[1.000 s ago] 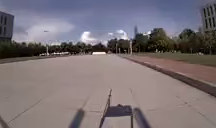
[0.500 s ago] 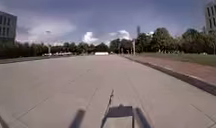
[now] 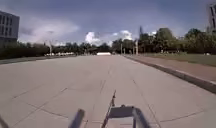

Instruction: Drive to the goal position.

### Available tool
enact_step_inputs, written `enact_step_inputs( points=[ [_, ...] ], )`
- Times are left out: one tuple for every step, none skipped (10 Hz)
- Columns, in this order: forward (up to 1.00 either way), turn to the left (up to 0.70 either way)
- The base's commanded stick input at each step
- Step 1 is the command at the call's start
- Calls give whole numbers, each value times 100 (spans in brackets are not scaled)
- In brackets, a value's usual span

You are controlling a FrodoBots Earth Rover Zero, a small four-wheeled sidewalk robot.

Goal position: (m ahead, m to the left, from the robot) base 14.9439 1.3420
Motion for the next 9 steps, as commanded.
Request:
enact_step_inputs(
  points=[
    [100,-2],
    [100,-2],
    [100,-2],
    [100,-2],
    [100,-2],
    [100,-2],
    [100,-2],
    [100,-2],
    [100,-2]
  ],
)
